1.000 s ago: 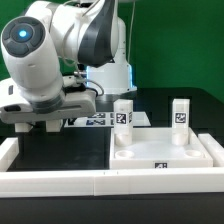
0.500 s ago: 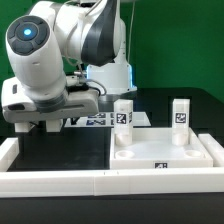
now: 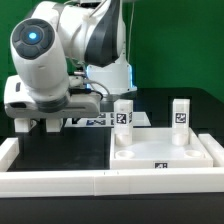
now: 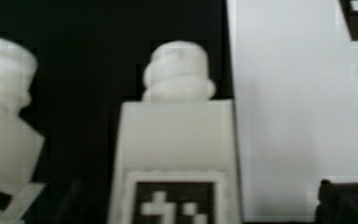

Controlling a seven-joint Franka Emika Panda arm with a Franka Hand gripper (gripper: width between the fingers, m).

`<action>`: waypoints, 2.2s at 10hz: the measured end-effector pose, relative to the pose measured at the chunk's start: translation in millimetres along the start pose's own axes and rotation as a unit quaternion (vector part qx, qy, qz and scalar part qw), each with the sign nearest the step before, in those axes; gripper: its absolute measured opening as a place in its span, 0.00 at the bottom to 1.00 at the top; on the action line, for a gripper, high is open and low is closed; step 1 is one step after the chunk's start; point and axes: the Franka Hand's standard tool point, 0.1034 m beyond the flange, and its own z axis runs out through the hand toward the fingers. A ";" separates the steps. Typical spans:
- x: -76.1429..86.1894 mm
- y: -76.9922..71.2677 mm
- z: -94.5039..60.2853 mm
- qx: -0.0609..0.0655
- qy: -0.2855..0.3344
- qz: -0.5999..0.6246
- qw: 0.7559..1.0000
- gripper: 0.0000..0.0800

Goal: Assemble square table

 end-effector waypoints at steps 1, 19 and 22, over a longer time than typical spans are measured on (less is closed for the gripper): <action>1.2 0.1 -2.3 0.002 0.002 0.000 1.000 0.81; -17.3 -9.4 -63.4 0.023 0.063 -0.034 0.997 0.36; -5.3 -7.9 -62.4 0.019 0.120 -0.037 0.992 0.36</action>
Offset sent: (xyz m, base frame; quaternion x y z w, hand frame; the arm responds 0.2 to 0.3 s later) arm 0.0010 -0.0010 0.0109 -0.0094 -0.0051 -0.0187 0.9998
